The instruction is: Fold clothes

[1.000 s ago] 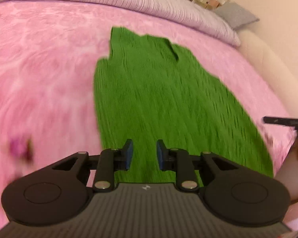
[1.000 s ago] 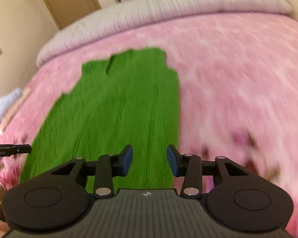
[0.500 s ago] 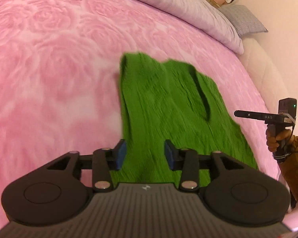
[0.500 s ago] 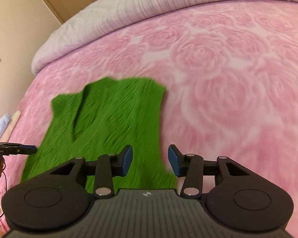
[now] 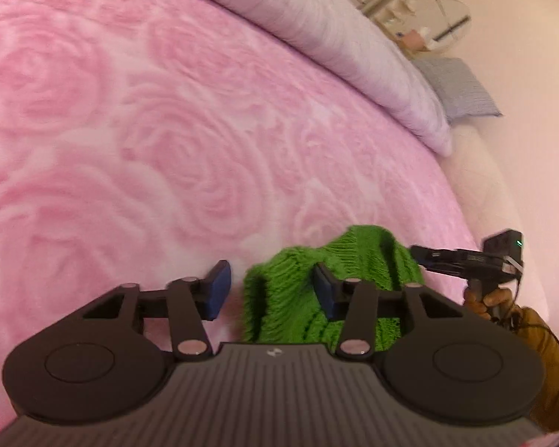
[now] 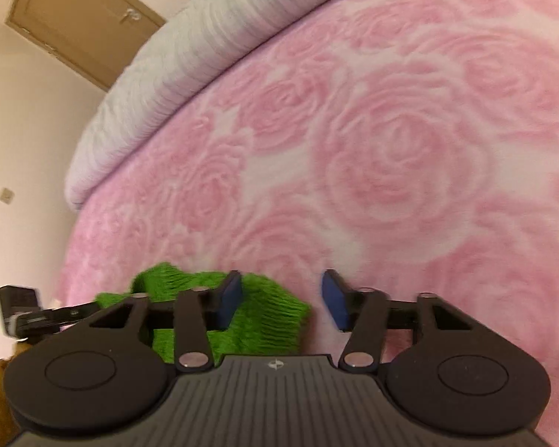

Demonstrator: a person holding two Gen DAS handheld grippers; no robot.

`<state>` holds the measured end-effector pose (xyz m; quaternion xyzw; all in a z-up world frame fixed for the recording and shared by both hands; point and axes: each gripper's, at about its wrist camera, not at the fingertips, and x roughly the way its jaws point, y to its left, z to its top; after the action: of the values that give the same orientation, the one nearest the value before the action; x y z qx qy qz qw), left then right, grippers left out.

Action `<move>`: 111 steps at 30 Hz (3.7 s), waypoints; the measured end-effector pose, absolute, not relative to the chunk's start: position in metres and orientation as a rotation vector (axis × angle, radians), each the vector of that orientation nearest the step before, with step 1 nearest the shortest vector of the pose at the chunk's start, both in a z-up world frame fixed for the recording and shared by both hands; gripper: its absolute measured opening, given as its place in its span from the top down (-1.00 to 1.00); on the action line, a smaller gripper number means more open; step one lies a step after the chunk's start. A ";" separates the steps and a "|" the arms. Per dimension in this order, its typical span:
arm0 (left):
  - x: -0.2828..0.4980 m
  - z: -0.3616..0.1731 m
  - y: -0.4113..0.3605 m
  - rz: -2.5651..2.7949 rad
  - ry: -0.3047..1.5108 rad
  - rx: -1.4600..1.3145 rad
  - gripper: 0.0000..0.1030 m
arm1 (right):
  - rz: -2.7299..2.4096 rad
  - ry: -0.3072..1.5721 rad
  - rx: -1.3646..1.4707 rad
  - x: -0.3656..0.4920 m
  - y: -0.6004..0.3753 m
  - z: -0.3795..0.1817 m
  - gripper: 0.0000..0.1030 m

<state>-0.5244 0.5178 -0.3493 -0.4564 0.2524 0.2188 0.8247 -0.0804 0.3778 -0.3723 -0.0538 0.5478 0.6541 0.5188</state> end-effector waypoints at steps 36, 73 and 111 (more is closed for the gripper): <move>-0.605 -0.269 0.038 0.526 0.749 -0.093 0.28 | 1.450 0.537 -0.605 -0.273 -0.111 -0.271 0.23; -0.624 -0.292 -0.032 0.565 0.844 0.241 0.84 | 1.414 -0.014 -1.118 -0.367 -0.140 -0.307 0.87; -0.661 -0.273 0.133 0.861 0.414 -0.777 0.15 | 1.443 0.835 -0.318 -0.235 -0.027 -0.289 -0.18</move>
<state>-0.6609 0.1331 -0.2731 -0.3643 0.1942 0.4038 0.8164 -0.2350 -0.0267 -0.2887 -0.1405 0.3692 0.6380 0.6610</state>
